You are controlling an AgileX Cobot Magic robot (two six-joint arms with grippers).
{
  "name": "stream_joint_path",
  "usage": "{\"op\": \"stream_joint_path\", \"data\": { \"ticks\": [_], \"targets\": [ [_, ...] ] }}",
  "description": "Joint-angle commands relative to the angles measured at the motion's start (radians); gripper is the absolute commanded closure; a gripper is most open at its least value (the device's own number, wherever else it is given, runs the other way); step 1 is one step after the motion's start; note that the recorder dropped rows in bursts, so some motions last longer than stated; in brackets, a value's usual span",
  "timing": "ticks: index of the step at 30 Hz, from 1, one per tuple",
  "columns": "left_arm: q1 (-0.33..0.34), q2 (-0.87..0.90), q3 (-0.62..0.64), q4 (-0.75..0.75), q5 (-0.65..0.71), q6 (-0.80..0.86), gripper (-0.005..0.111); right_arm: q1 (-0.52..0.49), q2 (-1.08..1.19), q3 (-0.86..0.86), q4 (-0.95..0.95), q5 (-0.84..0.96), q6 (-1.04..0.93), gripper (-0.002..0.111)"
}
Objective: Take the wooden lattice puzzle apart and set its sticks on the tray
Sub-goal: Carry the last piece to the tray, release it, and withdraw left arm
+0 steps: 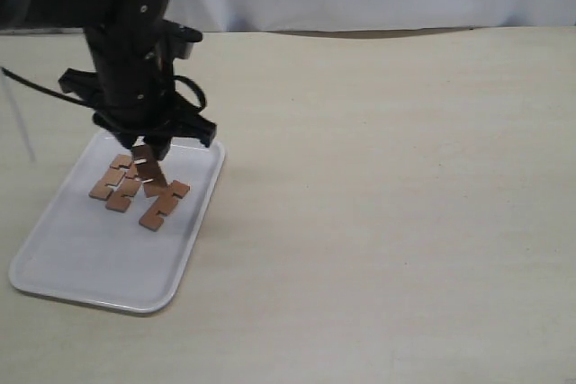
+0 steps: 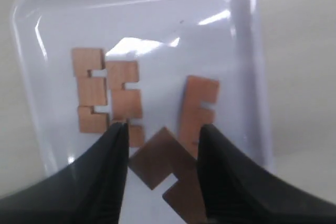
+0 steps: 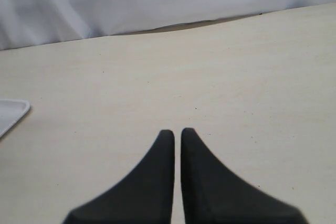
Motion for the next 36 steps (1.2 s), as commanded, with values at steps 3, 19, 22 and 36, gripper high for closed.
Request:
{"op": "stream_joint_path", "data": {
  "ticks": [3, 19, 22, 36],
  "targets": [
    [0.097, -0.060, 0.228, 0.000, -0.161, 0.026, 0.107, -0.002, -0.004, 0.002, 0.000, -0.004, 0.003, 0.104],
    [0.166, -0.060, 0.374, 0.005, -0.238, 0.029, 0.088, -0.002, -0.004, 0.002, 0.000, -0.004, 0.003, 0.104],
    [0.166, -0.060, 0.374, 0.005, -0.238, 0.029, 0.061, -0.002, -0.004, 0.002, 0.000, -0.004, 0.003, 0.104],
    [0.166, -0.088, 0.220, -0.012, 0.156, 0.170, 0.032, -0.002, -0.004, 0.002, 0.000, -0.004, 0.003, 0.104]
  ]
}}
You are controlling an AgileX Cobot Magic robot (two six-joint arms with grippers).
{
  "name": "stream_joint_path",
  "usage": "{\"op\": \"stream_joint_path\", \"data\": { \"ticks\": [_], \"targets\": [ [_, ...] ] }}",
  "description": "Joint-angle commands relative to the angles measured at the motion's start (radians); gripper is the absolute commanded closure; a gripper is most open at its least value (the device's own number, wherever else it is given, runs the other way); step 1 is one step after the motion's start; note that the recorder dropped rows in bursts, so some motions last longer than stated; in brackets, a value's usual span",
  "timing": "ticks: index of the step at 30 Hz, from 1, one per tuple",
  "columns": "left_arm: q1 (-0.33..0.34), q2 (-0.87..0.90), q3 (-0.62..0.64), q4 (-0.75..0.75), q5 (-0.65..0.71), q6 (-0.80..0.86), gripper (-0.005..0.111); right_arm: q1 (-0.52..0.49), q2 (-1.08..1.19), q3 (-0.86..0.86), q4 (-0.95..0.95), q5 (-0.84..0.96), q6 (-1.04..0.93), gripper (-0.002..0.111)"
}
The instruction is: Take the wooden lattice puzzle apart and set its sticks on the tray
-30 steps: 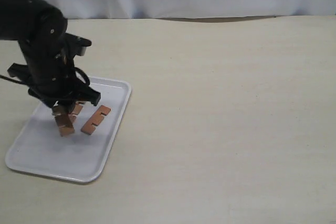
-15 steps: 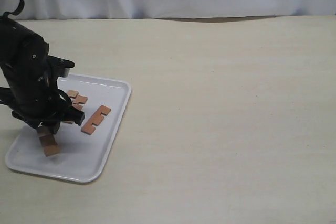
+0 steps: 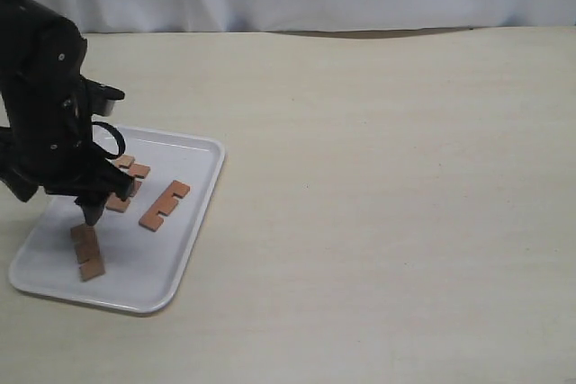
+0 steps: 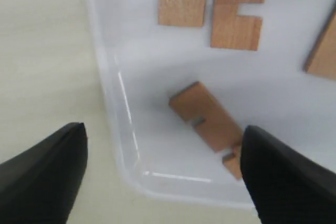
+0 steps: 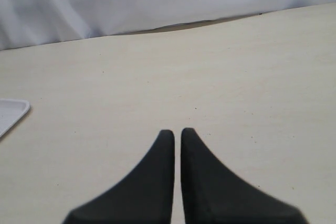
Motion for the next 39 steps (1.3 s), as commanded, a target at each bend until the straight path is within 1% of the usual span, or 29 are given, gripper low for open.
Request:
{"op": "stream_joint_path", "data": {
  "ticks": [1, 2, 4, 8, 9, 12, 14, 16, 19, 22, 24, 28, 31, 33, 39],
  "targets": [
    [0.002, -0.042, -0.030, -0.015, 0.160, 0.102, 0.034, -0.002, -0.004, 0.002, 0.000, -0.004, 0.003, 0.104],
    [0.002, -0.057, -0.028, -0.015, 0.184, 0.116, 0.039, -0.002, -0.004, 0.002, 0.000, -0.004, 0.003, 0.104],
    [0.002, -0.091, -0.028, -0.006, 0.208, 0.120, 0.054, -0.002, -0.004, 0.002, 0.000, -0.004, 0.003, 0.104],
    [0.005, -0.195, -0.025, -0.006, 0.208, 0.128, 0.100, -0.002, -0.004, 0.002, 0.000, -0.004, 0.003, 0.104],
    [0.009, -0.228, -0.026, -0.011, 0.199, 0.128, 0.107, -0.002, -0.004, 0.002, 0.000, -0.004, 0.003, 0.104],
    [0.049, -0.327, -0.026, -0.094, 0.184, 0.189, 0.107, -0.002, -0.004, 0.002, 0.000, -0.004, 0.003, 0.104],
    [0.096, -0.405, -0.024, -0.193, 0.159, 0.264, 0.107, -0.002, -0.004, 0.002, 0.000, -0.004, 0.003, 0.104],
    [0.153, -0.494, -0.013, -0.266, 0.118, 0.302, 0.107, -0.002, -0.004, 0.002, 0.000, -0.004, 0.003, 0.104],
    [0.220, -0.637, 0.029, -0.276, 0.028, 0.295, 0.107, -0.002, -0.004, 0.002, 0.000, -0.004, 0.003, 0.104],
    [0.258, -0.810, 0.109, -0.269, -0.096, 0.292, 0.107, -0.002, -0.004, 0.002, 0.000, -0.004, 0.003, 0.104],
    [0.258, -0.949, 0.174, -0.267, -0.198, 0.275, 0.107, -0.002, -0.004, 0.002, 0.000, -0.004, 0.003, 0.104],
    [0.253, -1.216, 0.344, -0.267, -0.427, 0.274, 0.107, -0.002, -0.004, 0.002, 0.000, -0.004, 0.003, 0.104],
    [0.254, -1.381, 0.450, -0.280, -0.565, 0.264, 0.107, -0.002, -0.004, 0.002, 0.000, -0.004, 0.003, 0.104],
    [0.254, -1.484, 0.480, -0.322, -0.606, 0.261, 0.107, -0.002, -0.004, 0.002, 0.000, -0.004, 0.003, 0.104],
    [0.254, -1.741, 0.534, -0.324, -0.657, 0.261, 0.107, -0.002, -0.004, 0.002, 0.000, -0.004, 0.003, 0.104]
  ]
}}
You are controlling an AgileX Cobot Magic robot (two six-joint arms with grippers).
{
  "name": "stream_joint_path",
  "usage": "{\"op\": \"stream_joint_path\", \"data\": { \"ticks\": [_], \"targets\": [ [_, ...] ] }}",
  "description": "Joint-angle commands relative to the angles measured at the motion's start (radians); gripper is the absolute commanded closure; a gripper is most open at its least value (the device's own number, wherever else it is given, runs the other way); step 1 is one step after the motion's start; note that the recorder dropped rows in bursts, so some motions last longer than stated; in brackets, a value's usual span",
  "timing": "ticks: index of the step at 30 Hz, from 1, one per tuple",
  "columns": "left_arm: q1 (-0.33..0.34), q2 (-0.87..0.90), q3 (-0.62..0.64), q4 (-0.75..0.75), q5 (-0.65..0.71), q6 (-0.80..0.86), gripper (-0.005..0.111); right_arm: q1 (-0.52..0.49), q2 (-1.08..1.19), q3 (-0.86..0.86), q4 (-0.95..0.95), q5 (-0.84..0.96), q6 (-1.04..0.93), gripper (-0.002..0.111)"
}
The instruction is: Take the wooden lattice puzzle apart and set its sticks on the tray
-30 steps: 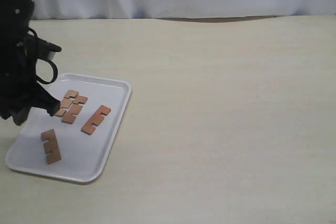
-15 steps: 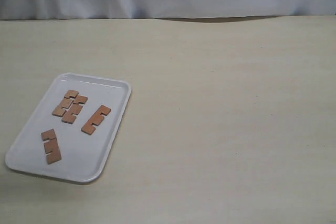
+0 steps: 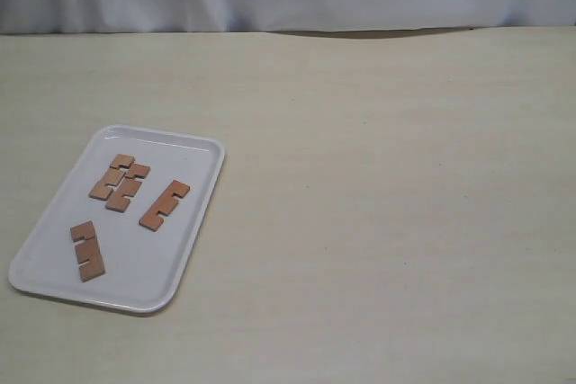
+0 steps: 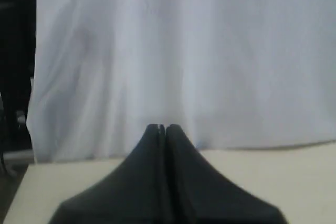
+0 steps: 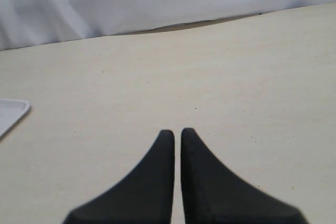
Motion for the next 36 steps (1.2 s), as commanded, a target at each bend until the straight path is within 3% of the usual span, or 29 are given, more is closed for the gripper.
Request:
{"op": "stream_joint_path", "data": {
  "ticks": [1, 4, 14, 23, 27, 36],
  "targets": [
    [-0.003, -0.178, 0.053, -0.005, -0.074, -0.012, 0.107, -0.002, -0.004, 0.002, 0.000, -0.004, 0.003, 0.104],
    [-0.005, -0.235, 0.097, 0.011, -0.132, -0.007, 0.107, -0.002, -0.004, 0.002, 0.000, -0.004, 0.003, 0.104],
    [-0.005, -0.235, 0.138, -0.058, -0.123, -0.060, 0.107, -0.002, -0.004, 0.002, 0.000, -0.005, 0.003, 0.104],
    [-0.001, -0.235, 0.460, -0.058, -0.413, -0.055, 0.107, -0.002, -0.004, 0.002, 0.000, -0.005, 0.003, 0.104],
    [-0.001, -0.235, 0.581, 0.015, -0.473, -0.055, 0.107, -0.002, -0.004, 0.002, 0.000, -0.005, 0.003, 0.104],
    [-0.001, -0.235, 0.585, 0.037, -0.314, -0.060, 0.107, -0.002, -0.004, 0.002, 0.000, -0.005, 0.003, 0.104]
  ]
}}
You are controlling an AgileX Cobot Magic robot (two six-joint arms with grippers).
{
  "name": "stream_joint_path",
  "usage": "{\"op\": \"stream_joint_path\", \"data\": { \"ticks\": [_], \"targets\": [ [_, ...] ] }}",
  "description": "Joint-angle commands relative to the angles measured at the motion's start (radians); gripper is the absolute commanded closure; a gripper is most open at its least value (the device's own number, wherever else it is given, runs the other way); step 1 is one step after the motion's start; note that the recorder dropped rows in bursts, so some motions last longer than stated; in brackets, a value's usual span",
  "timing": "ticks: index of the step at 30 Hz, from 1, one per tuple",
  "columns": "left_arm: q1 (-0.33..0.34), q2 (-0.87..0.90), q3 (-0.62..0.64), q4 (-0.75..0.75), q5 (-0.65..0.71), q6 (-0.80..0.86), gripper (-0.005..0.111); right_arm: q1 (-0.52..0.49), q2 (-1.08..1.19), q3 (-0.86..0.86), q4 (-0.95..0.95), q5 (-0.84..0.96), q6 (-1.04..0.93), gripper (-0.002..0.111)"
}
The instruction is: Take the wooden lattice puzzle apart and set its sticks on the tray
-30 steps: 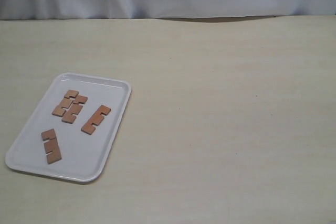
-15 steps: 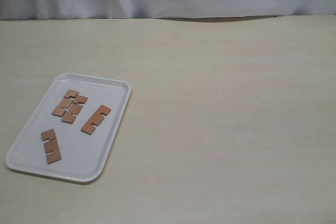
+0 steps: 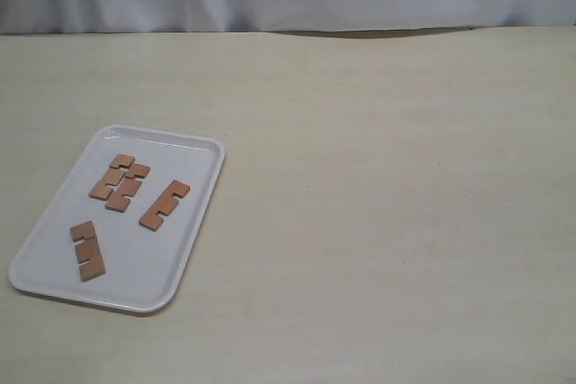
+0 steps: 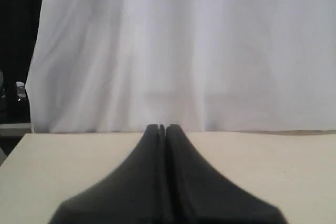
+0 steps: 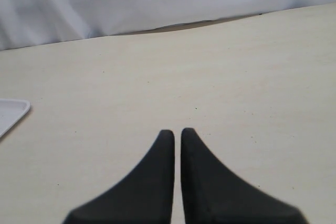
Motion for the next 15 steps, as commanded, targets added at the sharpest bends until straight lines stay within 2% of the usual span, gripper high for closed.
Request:
{"op": "stream_joint_path", "data": {
  "ticks": [1, 7, 15],
  "targets": [
    [-0.001, -0.002, 0.002, 0.002, 0.092, -0.009, 0.107, -0.002, -0.004, 0.002, 0.000, -0.005, 0.003, 0.104],
    [-0.001, -0.002, 0.002, -0.037, 0.114, -0.031, 0.107, -0.002, -0.004, 0.002, 0.000, -0.005, 0.003, 0.104],
    [-0.001, -0.002, 0.002, -0.088, 0.255, -0.033, 0.107, -0.002, -0.004, 0.002, 0.000, -0.005, 0.003, 0.104]
  ]
}}
